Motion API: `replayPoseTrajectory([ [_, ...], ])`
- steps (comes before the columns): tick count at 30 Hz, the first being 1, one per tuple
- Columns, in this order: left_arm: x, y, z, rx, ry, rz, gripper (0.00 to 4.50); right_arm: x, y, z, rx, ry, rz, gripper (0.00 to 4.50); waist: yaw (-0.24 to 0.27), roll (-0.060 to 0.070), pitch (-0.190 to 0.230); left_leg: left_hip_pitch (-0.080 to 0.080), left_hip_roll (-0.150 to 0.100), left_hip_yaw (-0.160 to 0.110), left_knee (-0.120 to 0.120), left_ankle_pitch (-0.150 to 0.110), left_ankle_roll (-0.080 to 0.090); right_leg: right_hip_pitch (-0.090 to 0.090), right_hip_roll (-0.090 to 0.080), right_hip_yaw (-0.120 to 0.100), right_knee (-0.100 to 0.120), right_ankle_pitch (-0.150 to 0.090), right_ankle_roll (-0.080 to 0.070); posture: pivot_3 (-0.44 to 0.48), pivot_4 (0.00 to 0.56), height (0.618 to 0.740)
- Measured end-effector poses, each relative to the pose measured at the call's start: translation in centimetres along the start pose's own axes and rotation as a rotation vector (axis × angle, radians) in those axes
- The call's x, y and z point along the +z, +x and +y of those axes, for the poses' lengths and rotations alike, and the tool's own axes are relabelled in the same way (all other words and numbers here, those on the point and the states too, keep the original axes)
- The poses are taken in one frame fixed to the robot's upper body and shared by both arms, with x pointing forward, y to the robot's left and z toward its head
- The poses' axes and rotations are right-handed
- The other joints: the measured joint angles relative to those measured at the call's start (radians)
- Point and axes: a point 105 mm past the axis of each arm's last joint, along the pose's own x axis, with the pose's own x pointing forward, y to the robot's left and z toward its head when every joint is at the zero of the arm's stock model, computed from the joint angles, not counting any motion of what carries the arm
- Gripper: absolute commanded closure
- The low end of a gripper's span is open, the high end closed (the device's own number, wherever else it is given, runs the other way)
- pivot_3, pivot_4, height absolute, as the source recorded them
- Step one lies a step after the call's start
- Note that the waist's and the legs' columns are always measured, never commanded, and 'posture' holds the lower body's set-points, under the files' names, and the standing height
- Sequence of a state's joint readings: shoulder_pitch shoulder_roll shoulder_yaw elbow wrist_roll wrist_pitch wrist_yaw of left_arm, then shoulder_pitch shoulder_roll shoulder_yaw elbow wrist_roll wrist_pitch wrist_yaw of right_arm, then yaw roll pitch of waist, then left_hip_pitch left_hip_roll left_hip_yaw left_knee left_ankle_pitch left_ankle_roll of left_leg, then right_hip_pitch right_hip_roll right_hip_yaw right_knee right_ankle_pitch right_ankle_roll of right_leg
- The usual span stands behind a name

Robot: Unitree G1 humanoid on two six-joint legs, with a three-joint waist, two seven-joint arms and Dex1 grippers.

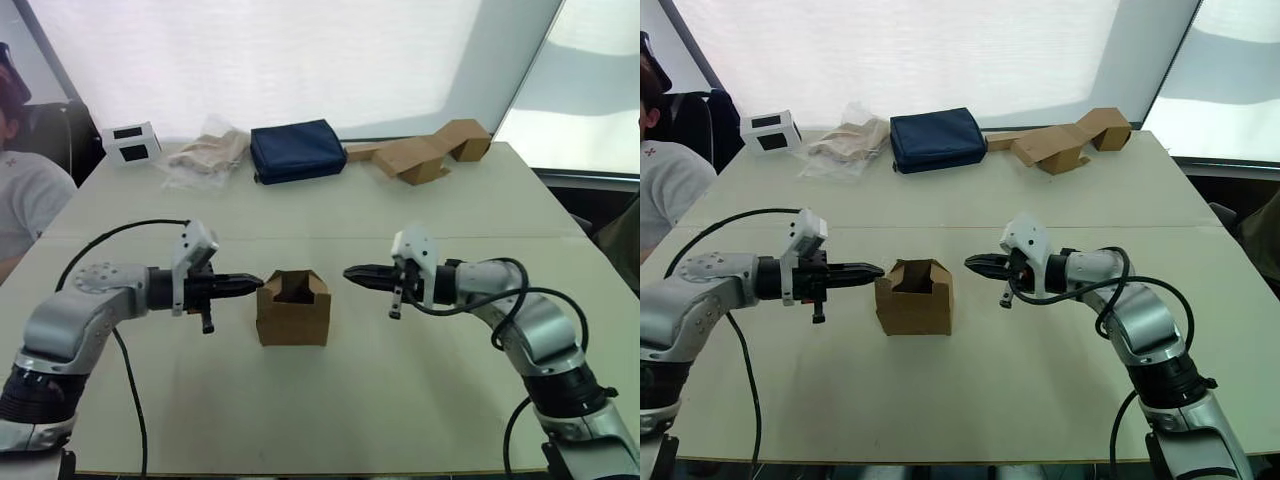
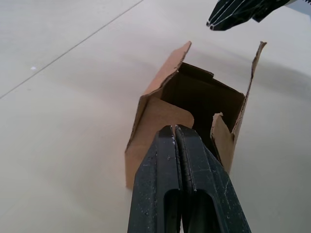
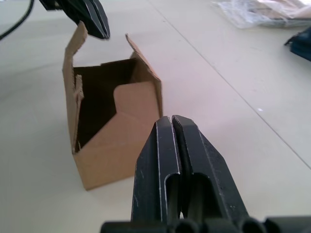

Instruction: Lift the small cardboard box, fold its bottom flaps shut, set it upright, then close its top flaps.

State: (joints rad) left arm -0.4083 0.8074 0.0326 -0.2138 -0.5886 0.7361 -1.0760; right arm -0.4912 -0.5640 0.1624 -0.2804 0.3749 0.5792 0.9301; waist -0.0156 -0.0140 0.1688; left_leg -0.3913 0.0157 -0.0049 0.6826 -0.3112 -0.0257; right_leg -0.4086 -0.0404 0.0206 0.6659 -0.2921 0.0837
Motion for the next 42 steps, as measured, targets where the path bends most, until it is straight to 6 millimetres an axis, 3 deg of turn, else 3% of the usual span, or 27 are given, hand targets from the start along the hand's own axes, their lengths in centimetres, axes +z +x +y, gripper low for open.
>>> replayPoseTrajectory([
  [13,-1.4,1.1,0.4,0.014,0.024,0.031,4.47,-1.3,2.8,0.9,0.061,-0.019,0.03,4.5,0.0,0.0,0.0,0.0,0.0,0.0,0.0,0.0,0.0,0.0,0.0,0.0,0.0,0.0,0.0,0.0,0.15,0.74],
  [32,-2.3,1.8,0.4,0.011,0.117,0.074,4.47,-2.2,3.5,0.4,0.064,-0.056,0.085,4.5,0.001,0.0,0.0,0.0,0.0,0.0,0.0,0.0,0.0,0.0,0.0,0.0,0.0,0.0,0.0,0.0,0.15,0.74],
  [40,-2.2,1.9,0.7,0.011,0.047,0.033,4.47,-2.2,3.6,0.4,0.058,-0.06,0.08,4.5,0.0,0.0,0.0,0.0,0.0,0.0,0.0,0.0,0.0,0.0,0.0,-0.001,0.0,0.0,0.0,0.0,0.15,0.74],
  [42,-1.6,1.4,1.8,0.056,-0.003,-0.017,4.47,-1.7,3.5,0.2,0.051,-0.029,0.036,4.5,0.0,0.0,0.0,0.0,0.0,0.0,0.0,0.0,0.0,0.0,0.0,-0.001,0.0,0.0,0.0,0.0,0.15,0.74],
])
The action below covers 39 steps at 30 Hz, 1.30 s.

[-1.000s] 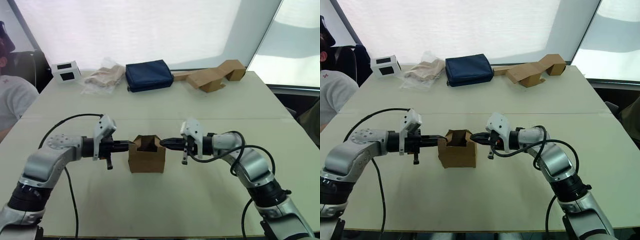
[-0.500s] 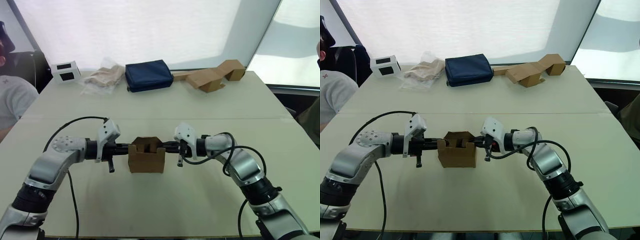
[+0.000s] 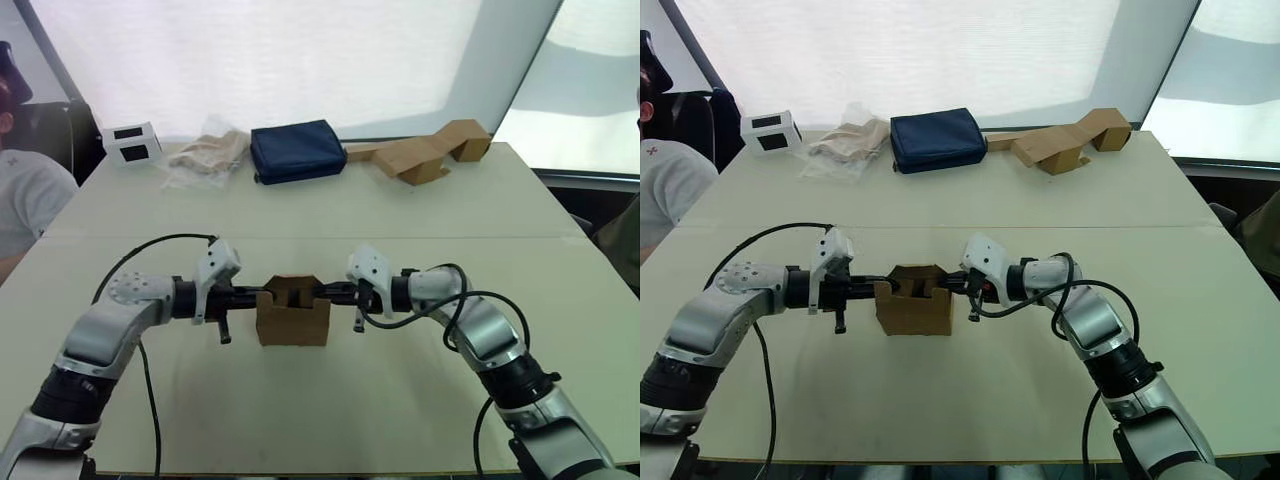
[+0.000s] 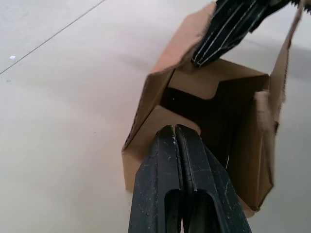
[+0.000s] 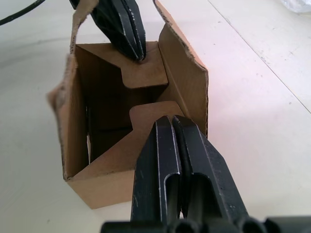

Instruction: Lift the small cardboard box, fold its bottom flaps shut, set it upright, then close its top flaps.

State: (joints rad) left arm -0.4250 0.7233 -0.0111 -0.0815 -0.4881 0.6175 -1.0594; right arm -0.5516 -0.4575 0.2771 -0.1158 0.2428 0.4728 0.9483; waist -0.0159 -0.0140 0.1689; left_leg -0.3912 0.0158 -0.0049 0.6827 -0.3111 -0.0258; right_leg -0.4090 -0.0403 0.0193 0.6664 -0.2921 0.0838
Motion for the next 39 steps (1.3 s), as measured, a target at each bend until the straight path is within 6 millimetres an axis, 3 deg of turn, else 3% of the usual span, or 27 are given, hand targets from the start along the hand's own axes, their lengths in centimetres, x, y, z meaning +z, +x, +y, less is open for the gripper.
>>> replayPoseTrajectory([
  [6,3.0,-1.8,3.1,0.088,-0.05,-0.12,4.47,3.7,-2.2,-1.1,-0.047,0.062,-0.16,4.5,0.003,0.0,0.0,0.0,-0.001,0.0,0.0,0.0,0.0,0.0,-0.001,-0.001,0.0,0.0,0.0,0.0,0.15,0.74],
  [10,2.4,-1.8,5.1,0.119,-0.069,-0.102,4.47,5.2,-3.7,-0.5,-0.061,0.069,-0.181,4.5,0.004,0.0,0.0,-0.001,-0.001,0.0,0.0,0.0,0.0,0.0,-0.001,-0.001,0.0,0.0,0.0,0.0,0.15,0.74],
  [12,0.8,-1.2,5.7,0.116,-0.037,-0.029,4.47,5.7,-4.5,0.5,-0.049,0.06,-0.172,4.5,0.004,0.0,0.0,-0.001,-0.001,0.0,0.0,0.0,0.0,0.0,0.0,-0.001,0.0,0.0,0.0,0.0,0.15,0.74],
  [16,-3.1,1.3,5.5,0.027,-0.079,0.073,4.47,5.6,-4.2,4.4,0.05,0.026,-0.092,4.5,0.005,0.0,0.0,-0.001,-0.002,0.0,0.0,0.0,0.0,0.0,0.001,-0.001,-0.001,0.0,0.0,0.0,0.15,0.74],
  [18,-4.1,2.2,5.3,-0.003,-0.084,0.097,4.47,5.5,-3.9,5.3,0.075,0.015,-0.071,4.5,0.0,0.0,0.0,-0.001,-0.001,0.0,0.001,0.0,0.0,0.0,0.002,-0.001,-0.001,0.0,0.0,0.0,0.15,0.74],
  [28,-4.4,3.3,4.5,-0.099,-0.115,0.075,4.47,3.2,-3.3,6.1,0.08,0.03,0.042,4.5,0.001,-0.001,0.0,-0.001,0.0,0.0,0.001,0.0,0.0,0.0,0.004,0.0,0.0,0.0,0.0,0.0,0.15,0.74],
  [39,-4.8,4.1,3.8,-0.13,-0.131,0.078,4.47,3.8,-2.2,5.3,0.085,-0.073,0.072,4.5,0.001,-0.001,0.0,-0.001,0.001,-0.001,0.001,0.0,0.0,0.0,0.004,0.0,0.0,0.0,0.0,0.0,0.15,0.74],
])
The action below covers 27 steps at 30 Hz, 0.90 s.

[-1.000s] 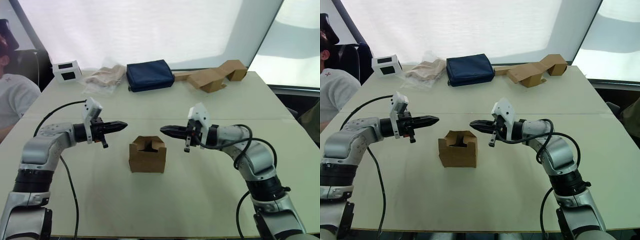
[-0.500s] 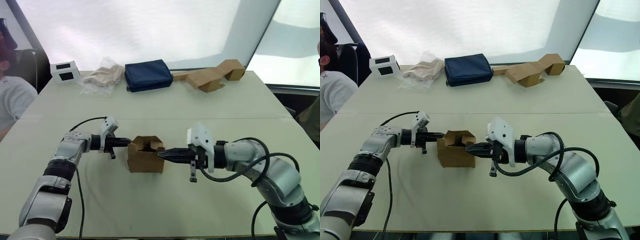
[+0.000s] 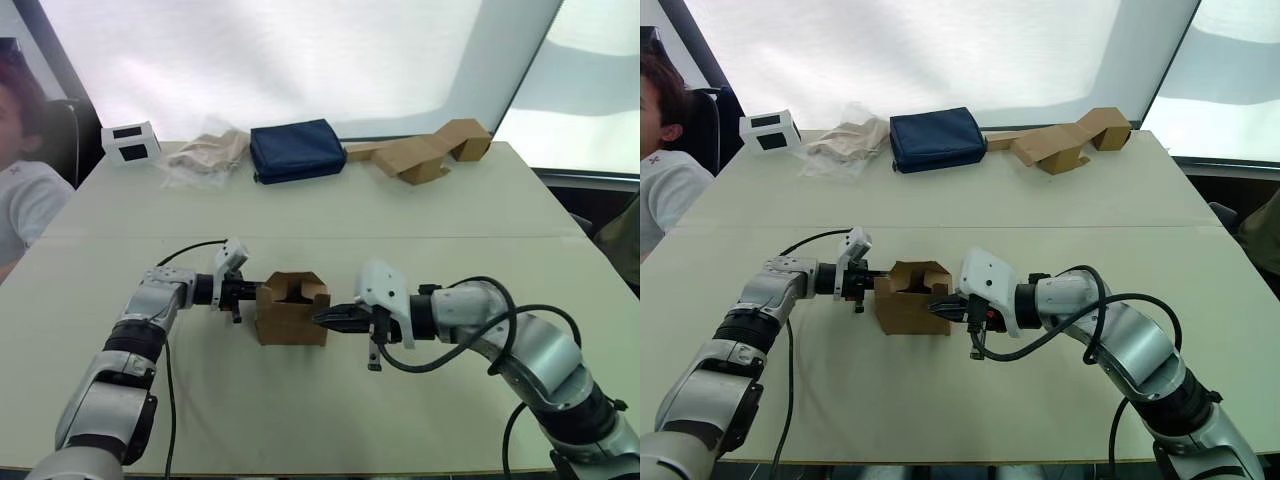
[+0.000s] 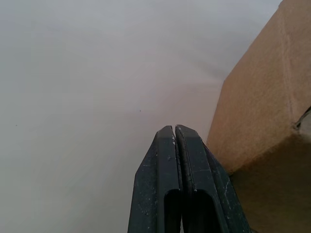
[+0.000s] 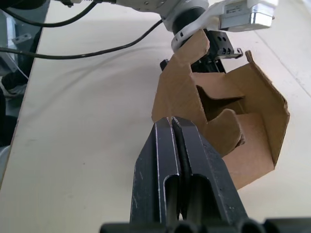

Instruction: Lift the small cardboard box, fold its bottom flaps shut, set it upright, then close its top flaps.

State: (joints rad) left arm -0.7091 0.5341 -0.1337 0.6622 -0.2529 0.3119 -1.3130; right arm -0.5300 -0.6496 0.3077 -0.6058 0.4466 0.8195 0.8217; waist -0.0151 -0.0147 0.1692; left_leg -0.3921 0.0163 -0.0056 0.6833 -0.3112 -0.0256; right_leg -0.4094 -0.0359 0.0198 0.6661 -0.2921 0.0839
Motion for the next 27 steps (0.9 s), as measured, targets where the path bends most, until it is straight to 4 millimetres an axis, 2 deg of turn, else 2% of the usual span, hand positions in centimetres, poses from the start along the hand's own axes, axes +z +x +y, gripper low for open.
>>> replayPoseTrajectory([
  [14,-0.5,1.0,-0.8,-0.012,0.014,-0.023,4.47,-1.2,1.4,-1.1,-0.006,-0.018,0.05,4.5,0.002,0.0,0.0,0.0,0.0,0.0,0.0,0.0,0.0,0.0,-0.001,0.0,0.0,0.0,0.0,0.0,0.15,0.74],
  [27,-0.2,0.8,-0.4,0.03,0.016,-0.038,4.47,-1.9,3.2,-1.4,0.016,0.062,0.02,4.5,0.001,0.0,0.0,0.0,0.0,0.0,0.0,0.0,0.0,0.0,0.0,0.0,0.0,0.0,0.0,0.0,0.15,0.74],
])
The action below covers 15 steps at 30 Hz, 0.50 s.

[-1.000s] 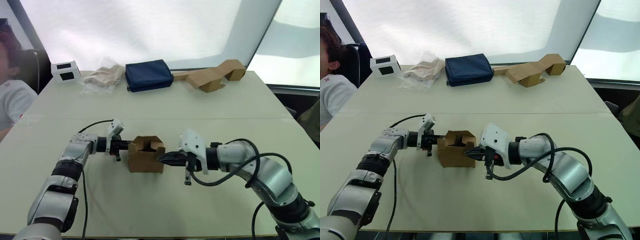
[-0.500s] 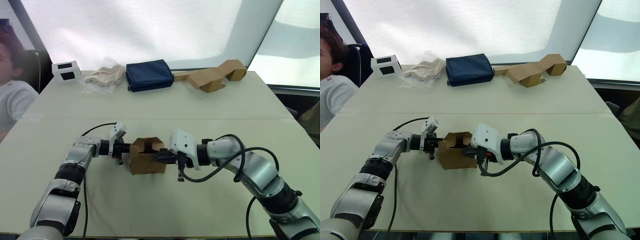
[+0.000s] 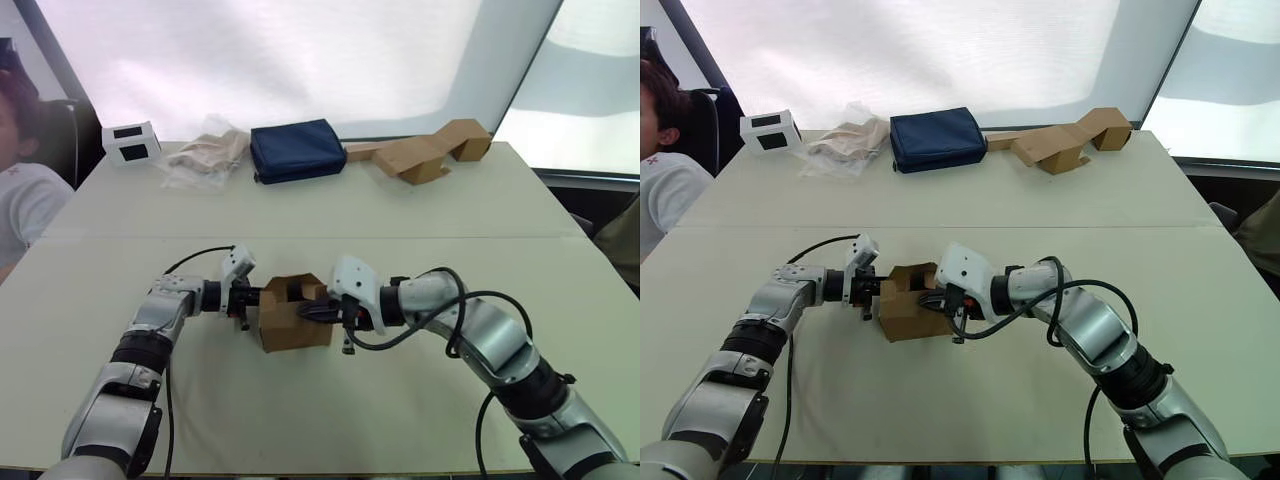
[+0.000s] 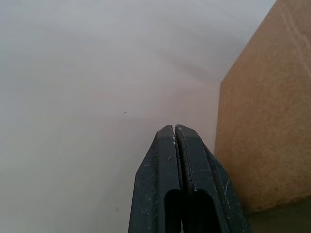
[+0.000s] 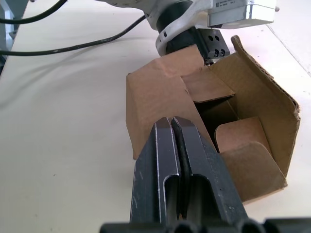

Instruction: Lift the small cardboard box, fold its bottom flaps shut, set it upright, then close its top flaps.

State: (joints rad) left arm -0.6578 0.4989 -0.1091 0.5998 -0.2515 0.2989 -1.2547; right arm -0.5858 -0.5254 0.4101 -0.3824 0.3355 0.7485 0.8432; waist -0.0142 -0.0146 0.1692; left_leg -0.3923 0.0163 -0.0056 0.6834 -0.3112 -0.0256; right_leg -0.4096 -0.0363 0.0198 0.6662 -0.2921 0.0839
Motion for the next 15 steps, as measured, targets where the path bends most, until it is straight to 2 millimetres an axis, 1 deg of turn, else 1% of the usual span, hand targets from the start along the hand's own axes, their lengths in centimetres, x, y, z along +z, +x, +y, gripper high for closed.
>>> replayPoseTrajectory([
  [3,0.2,-0.6,0.6,0.047,-0.003,-0.015,4.47,-0.3,0.3,-0.4,-0.007,0.006,0.006,4.5,-0.001,0.0,0.0,0.0,0.0,0.0,0.0,0.0,0.0,0.0,0.0,0.0,0.0,0.0,0.0,0.0,0.15,0.74],
  [7,0.5,-2.0,1.6,0.113,-0.006,-0.029,4.47,0.4,0.6,-0.8,-0.004,-0.008,-0.013,4.5,-0.002,0.0,0.0,0.0,0.0,0.0,0.0,0.0,0.0,0.0,0.0,0.0,0.0,0.0,0.0,0.0,0.15,0.74],
  [8,0.5,-2.8,1.8,0.136,-0.007,-0.033,4.47,0.5,0.7,-0.8,-0.003,-0.015,-0.017,4.5,-0.004,0.0,0.0,0.0,0.0,0.0,0.0,0.0,0.0,-0.001,0.0,0.0,0.0,0.0,0.0,0.0,0.15,0.74],
  [10,0.8,-5.2,1.9,0.187,-0.024,-0.053,4.47,0.5,0.8,-1.0,-0.004,-0.018,-0.015,4.5,-0.009,0.0,0.0,0.0,0.001,0.0,-0.001,0.0,0.0,-0.001,0.0,0.001,0.0,0.0,0.0,0.0,0.15,0.74],
  [12,1.6,-7.2,0.9,0.194,-0.042,-0.076,4.47,0.3,0.7,-1.1,-0.005,-0.016,-0.011,4.5,-0.01,0.0,0.0,-0.001,0.001,0.0,-0.001,0.0,0.0,-0.002,-0.003,0.002,0.0,0.0,0.0,0.0,0.15,0.74],
  [13,2.4,-8.2,0.0,0.189,-0.045,-0.093,4.47,0.1,0.7,-1.2,-0.006,-0.013,-0.008,4.5,-0.008,0.0,0.0,-0.001,0.001,0.0,-0.001,0.0,0.0,-0.002,-0.004,0.001,0.001,0.0,0.0,0.0,0.15,0.74],
  [15,3.8,-9.1,-1.6,0.162,-0.038,-0.114,4.47,0.2,0.9,-1.1,0.001,-0.015,-0.017,4.5,-0.001,0.0,0.0,0.0,0.0,0.0,-0.001,0.0,0.0,-0.001,-0.006,0.0,0.001,0.0,0.0,0.0,0.15,0.74],
])
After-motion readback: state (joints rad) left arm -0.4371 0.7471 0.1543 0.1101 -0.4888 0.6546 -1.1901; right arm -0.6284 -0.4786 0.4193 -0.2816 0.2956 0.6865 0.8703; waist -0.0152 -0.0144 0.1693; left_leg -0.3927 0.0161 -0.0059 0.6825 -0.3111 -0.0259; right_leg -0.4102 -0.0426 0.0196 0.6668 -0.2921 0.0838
